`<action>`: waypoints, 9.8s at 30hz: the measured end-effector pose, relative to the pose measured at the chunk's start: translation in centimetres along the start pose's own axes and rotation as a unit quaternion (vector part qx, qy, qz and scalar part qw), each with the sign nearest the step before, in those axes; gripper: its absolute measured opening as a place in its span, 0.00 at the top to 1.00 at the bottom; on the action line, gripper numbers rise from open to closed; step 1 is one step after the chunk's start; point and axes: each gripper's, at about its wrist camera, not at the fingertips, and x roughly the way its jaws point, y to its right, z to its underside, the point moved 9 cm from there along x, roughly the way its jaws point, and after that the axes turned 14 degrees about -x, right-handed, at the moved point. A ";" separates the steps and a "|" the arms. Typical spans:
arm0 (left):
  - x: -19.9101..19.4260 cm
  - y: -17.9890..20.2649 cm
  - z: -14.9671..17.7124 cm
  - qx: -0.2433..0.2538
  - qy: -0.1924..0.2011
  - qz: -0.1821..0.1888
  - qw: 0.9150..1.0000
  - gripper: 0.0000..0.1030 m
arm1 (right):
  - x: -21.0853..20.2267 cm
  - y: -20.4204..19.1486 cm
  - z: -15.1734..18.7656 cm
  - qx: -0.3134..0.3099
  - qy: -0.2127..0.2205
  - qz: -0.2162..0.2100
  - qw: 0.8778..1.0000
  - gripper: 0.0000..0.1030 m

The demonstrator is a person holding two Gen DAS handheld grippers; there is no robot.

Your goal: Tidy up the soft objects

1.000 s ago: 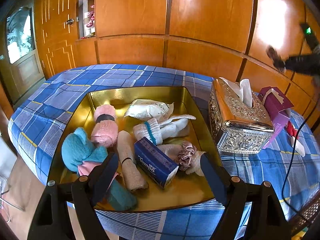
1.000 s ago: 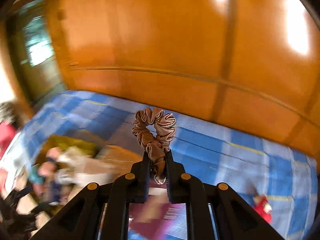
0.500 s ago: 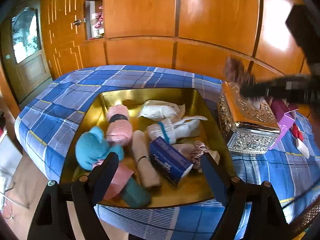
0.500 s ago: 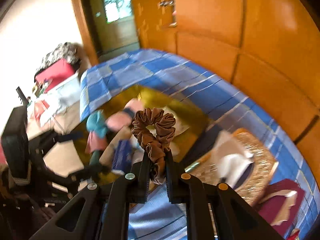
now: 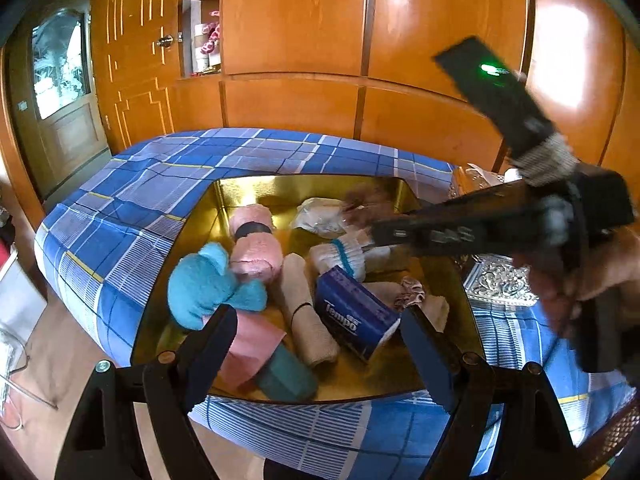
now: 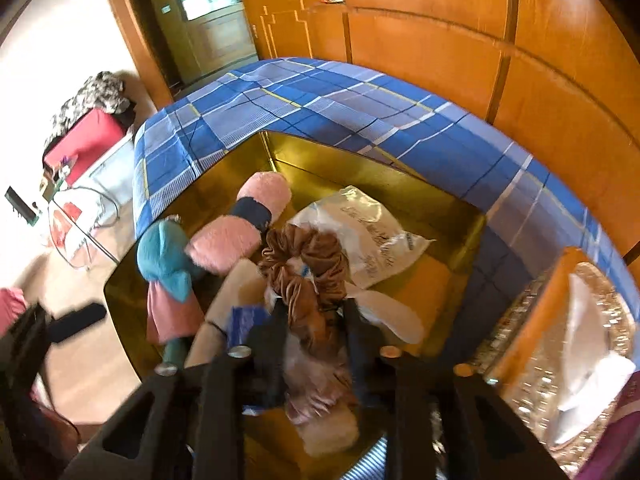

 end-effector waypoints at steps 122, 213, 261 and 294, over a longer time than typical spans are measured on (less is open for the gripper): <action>13.6 50.8 15.8 0.115 -0.347 0.158 0.917 0.18 | -29.7 29.5 45.3 0.635 0.274 0.209 0.691 0.48; 8.7 44.9 -7.2 0.133 -0.078 0.180 0.972 0.45 | -15.0 30.0 38.9 0.333 -0.107 0.242 0.905 0.75; 9.9 -2.0 -8.0 -0.132 -0.034 -0.012 0.991 0.30 | -13.4 28.3 36.5 0.179 -0.196 0.388 0.883 0.76; 1.0 2.4 -2.6 -0.012 0.034 -0.022 0.999 0.03 | -13.6 28.4 36.5 0.192 -0.196 0.387 0.880 0.79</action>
